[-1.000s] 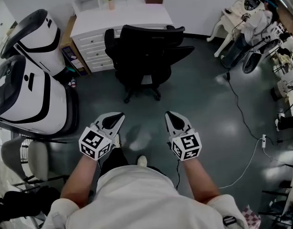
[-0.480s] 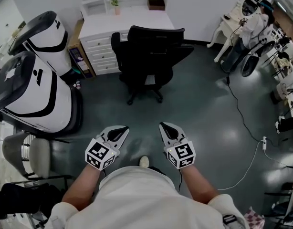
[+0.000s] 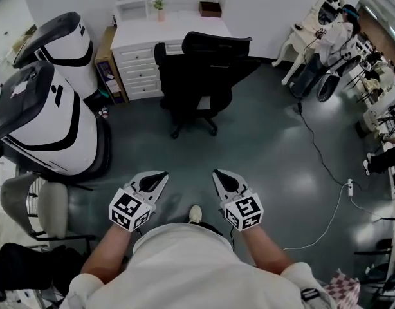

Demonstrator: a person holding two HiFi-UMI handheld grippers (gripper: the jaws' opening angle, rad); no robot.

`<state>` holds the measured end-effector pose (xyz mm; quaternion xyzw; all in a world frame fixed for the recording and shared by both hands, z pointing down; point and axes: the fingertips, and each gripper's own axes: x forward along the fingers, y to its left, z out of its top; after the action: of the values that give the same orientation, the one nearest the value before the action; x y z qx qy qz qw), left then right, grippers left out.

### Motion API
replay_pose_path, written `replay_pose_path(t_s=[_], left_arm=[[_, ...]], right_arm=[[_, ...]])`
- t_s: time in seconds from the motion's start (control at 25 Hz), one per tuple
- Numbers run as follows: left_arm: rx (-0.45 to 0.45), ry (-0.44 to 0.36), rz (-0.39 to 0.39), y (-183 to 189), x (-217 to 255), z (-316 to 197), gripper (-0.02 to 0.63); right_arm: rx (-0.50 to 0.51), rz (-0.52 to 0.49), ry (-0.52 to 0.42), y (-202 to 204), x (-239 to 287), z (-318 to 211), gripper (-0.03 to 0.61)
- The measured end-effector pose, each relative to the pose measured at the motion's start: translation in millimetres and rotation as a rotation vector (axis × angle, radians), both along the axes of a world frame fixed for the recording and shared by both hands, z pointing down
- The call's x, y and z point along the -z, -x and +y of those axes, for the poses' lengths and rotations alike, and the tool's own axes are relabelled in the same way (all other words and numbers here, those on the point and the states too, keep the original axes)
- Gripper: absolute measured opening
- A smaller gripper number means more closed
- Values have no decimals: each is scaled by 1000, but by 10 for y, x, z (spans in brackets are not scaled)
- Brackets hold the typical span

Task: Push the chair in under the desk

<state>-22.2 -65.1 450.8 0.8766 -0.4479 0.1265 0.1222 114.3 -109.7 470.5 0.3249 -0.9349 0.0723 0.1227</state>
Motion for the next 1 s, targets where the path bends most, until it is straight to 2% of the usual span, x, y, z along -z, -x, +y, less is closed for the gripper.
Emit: replay_pose_path(t_s=[0.56,1.0], left_arm=[[-23,-10,7,192,14,794,-5],[-28,-9,23,225,-10,1145,-5]], right_arm=[[-47,32,-12,105,35,893,3],[-63,33,-10,131,47,1289,3]])
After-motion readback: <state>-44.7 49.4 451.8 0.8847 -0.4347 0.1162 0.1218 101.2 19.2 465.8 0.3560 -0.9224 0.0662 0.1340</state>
